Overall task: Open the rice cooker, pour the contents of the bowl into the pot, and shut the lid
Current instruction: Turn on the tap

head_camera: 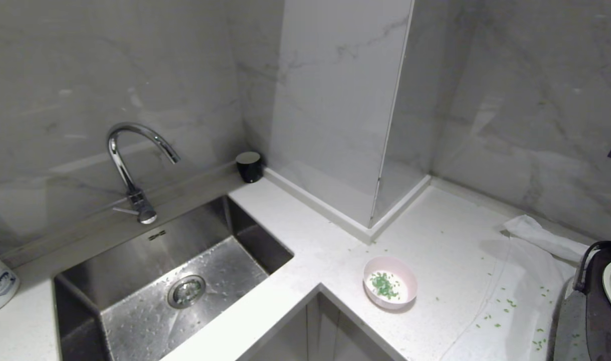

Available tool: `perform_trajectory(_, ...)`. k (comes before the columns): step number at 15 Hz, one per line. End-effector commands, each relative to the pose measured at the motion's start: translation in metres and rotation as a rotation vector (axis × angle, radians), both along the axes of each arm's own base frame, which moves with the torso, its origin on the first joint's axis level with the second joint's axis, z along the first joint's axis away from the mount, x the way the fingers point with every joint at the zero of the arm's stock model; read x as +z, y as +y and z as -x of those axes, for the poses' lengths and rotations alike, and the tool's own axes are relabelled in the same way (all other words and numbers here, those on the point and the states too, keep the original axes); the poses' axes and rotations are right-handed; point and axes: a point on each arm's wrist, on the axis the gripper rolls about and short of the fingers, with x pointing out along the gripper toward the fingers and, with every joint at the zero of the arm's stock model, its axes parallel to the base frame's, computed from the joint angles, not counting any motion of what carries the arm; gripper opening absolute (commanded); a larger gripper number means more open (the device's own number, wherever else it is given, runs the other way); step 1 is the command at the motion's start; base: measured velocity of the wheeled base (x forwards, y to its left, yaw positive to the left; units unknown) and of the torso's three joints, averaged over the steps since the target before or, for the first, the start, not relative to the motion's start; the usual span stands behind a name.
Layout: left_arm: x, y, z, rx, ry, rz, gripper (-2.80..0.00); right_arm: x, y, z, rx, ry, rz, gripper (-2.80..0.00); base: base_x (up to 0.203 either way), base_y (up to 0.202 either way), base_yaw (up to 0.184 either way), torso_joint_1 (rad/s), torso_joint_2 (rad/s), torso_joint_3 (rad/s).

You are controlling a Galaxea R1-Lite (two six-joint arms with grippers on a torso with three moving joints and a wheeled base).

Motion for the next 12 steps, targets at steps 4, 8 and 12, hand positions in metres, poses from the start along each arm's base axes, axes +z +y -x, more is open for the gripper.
perform_trajectory(4,0.01,-0.002,-0.14,0.043,0.322,0.185,-2.8,0.0,0.0,0.0,0.001,0.0,0.0,-2.8,0.0,0.0,0.0,0.0,0.0,0.0)
perform_trajectory(8,-0.041,-0.002,-0.226,0.217,0.559,0.321,-2.8,0.0,0.0,0.0,0.002,0.0,0.0,-2.8,0.0,0.0,0.0,0.0,0.0,0.0)
perform_trajectory(12,-0.068,0.012,-0.293,0.446,0.553,0.467,-2.8,0.0,0.0,0.0,0.0,0.0,0.0,-2.8,0.0,0.0,0.0,0.0,0.0,0.0)
